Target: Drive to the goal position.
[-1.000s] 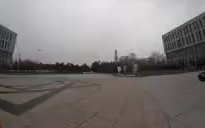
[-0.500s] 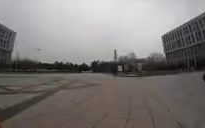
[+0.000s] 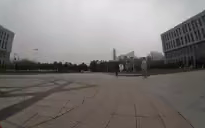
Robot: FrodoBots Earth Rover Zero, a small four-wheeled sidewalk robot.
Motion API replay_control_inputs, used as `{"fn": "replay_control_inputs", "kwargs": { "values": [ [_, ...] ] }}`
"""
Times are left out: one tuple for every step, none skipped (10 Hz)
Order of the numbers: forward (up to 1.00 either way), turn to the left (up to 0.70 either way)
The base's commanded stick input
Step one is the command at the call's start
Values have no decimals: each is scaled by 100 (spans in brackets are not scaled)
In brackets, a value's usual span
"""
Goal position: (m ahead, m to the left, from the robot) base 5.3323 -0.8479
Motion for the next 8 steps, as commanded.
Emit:
{"fn": "replay_control_inputs", "kwargs": {
  "values": [
    [70,-1],
    [70,-1],
    [70,-1],
    [70,-1],
    [70,-1],
    [70,-1],
    [70,-1],
    [70,-1]
  ]
}}
